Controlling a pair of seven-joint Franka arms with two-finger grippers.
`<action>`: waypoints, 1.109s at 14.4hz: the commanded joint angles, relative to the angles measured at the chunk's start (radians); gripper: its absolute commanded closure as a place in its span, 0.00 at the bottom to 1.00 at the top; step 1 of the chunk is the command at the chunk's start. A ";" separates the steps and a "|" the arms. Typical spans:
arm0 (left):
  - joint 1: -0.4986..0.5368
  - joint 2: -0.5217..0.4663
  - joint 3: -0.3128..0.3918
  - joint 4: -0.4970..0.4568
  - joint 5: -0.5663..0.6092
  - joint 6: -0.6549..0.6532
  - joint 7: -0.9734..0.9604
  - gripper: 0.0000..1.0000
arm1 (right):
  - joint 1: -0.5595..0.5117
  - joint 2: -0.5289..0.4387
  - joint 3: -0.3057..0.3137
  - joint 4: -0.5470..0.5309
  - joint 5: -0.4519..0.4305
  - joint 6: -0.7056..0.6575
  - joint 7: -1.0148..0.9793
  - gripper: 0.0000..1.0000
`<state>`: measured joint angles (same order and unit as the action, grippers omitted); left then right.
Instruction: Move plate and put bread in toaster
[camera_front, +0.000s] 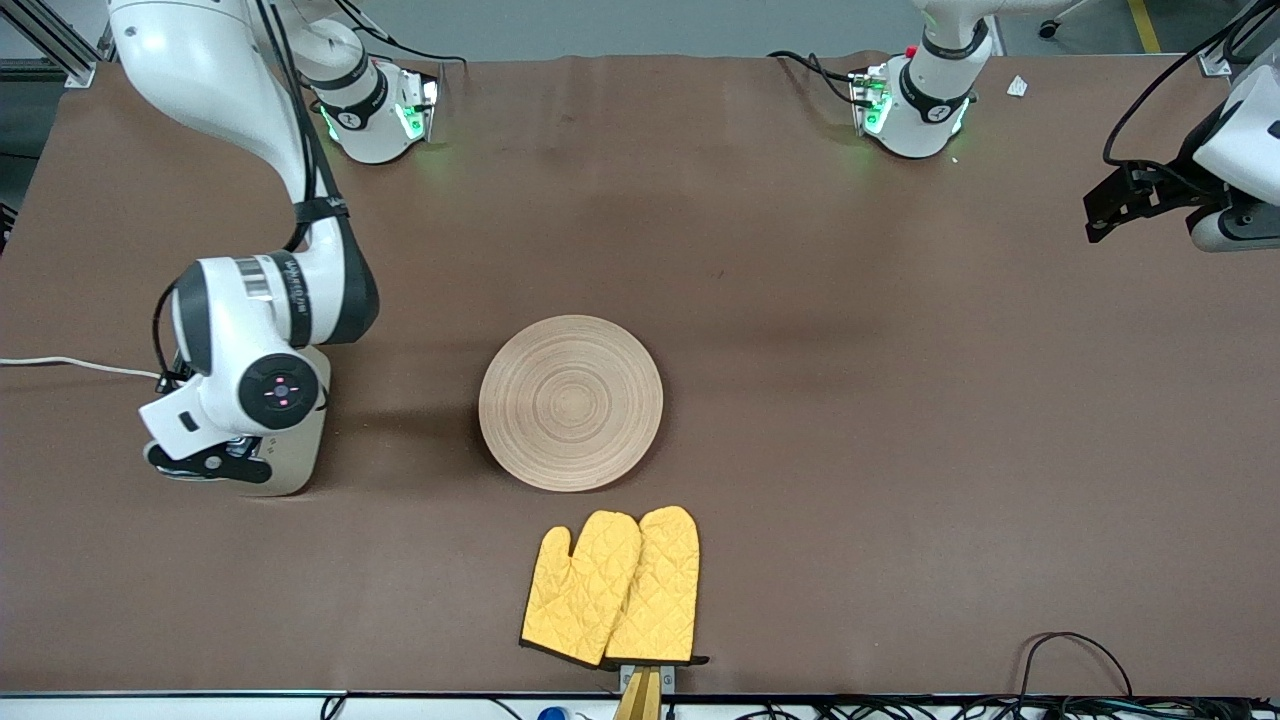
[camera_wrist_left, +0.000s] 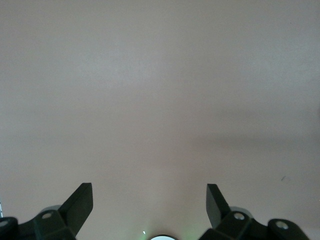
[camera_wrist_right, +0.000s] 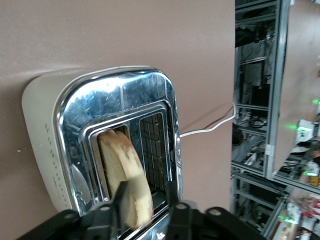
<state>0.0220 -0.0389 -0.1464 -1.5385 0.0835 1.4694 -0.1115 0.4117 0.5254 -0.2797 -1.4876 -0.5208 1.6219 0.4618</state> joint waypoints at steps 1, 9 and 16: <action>0.000 -0.012 -0.001 -0.015 -0.014 0.014 0.020 0.00 | -0.016 -0.059 0.013 0.000 0.120 0.001 -0.053 0.10; 0.019 -0.009 0.018 -0.008 -0.018 0.005 0.036 0.00 | -0.223 -0.300 0.010 -0.066 0.542 0.001 -0.439 0.00; 0.032 -0.007 0.016 0.011 -0.022 0.005 0.056 0.00 | -0.241 -0.583 0.005 -0.212 0.573 0.059 -0.459 0.00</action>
<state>0.0521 -0.0382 -0.1314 -1.5340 0.0815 1.4711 -0.0744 0.1750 0.0630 -0.2843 -1.5888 0.0333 1.6263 0.0107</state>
